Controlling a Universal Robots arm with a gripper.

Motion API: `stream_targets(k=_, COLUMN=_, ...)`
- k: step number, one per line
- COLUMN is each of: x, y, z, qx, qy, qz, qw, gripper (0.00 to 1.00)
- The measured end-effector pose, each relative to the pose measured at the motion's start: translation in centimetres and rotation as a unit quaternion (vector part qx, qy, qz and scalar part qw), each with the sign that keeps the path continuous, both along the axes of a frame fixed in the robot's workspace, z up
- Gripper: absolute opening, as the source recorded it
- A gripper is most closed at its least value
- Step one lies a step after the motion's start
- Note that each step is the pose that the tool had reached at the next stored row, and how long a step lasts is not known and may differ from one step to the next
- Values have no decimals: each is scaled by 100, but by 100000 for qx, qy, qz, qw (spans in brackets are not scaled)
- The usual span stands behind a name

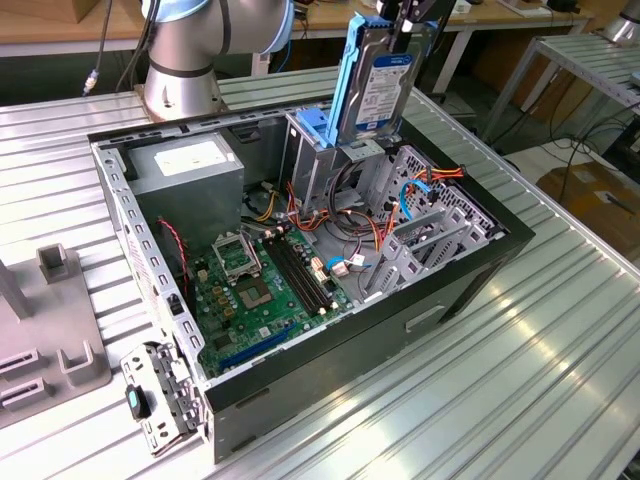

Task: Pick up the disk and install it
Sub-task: 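Pick up the disk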

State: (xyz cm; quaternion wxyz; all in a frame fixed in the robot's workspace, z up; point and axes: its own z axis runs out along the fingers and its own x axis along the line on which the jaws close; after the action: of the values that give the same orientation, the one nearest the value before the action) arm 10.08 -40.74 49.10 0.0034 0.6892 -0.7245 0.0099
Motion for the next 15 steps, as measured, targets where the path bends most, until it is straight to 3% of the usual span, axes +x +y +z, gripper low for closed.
stream_targets(k=7, x=0, y=-62, z=0, qx=-287, qy=1, qz=4, qw=100000, gripper=35)
stream_targets(k=15, x=0, y=-103, z=-1, qx=-633, qy=-2, qz=2, qw=99998, gripper=35)
